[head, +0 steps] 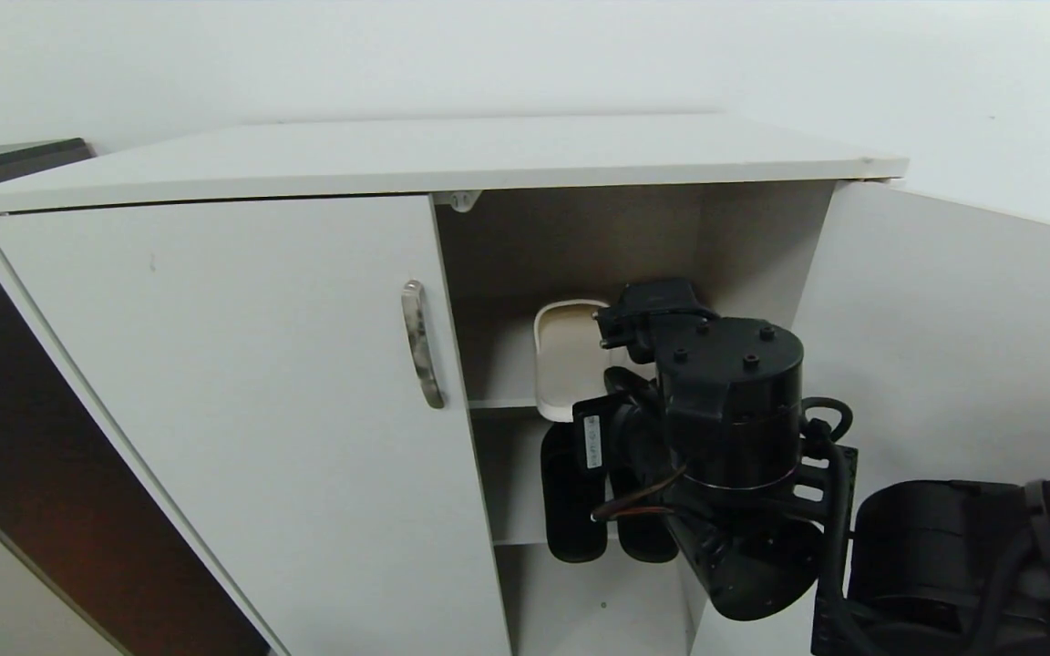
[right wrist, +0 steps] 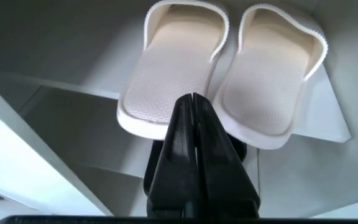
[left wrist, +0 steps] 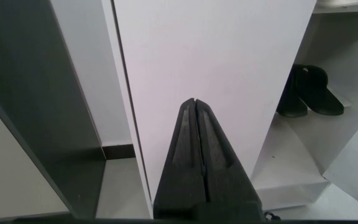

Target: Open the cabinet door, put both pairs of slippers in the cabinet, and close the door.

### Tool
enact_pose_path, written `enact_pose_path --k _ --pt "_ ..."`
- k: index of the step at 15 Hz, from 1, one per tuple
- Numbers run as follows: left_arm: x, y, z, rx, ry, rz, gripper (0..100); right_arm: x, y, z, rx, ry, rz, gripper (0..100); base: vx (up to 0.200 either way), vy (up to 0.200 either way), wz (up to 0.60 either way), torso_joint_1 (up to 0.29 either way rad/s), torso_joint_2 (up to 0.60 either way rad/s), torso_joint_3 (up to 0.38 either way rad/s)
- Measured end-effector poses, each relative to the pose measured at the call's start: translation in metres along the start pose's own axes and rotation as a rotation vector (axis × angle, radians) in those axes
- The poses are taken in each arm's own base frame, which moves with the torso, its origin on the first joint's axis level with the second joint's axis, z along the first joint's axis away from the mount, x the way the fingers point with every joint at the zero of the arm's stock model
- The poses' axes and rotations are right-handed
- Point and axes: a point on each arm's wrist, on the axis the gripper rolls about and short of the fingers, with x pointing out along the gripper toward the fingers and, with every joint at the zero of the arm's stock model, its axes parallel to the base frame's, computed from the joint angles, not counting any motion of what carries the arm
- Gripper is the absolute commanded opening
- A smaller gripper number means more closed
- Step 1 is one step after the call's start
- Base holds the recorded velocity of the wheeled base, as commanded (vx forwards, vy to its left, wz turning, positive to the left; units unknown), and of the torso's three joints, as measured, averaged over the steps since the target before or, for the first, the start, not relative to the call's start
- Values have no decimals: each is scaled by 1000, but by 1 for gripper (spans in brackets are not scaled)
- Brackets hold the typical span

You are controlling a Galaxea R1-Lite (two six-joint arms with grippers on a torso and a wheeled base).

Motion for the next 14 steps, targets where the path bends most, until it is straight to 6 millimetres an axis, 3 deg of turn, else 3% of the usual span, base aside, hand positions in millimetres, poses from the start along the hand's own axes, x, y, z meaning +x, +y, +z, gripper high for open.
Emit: enact_pose_path --k 14 --pt "0 0 0 0 0 0 0 9 0 -11 -8 11 -20 0 -200 0 0 1 1 3"
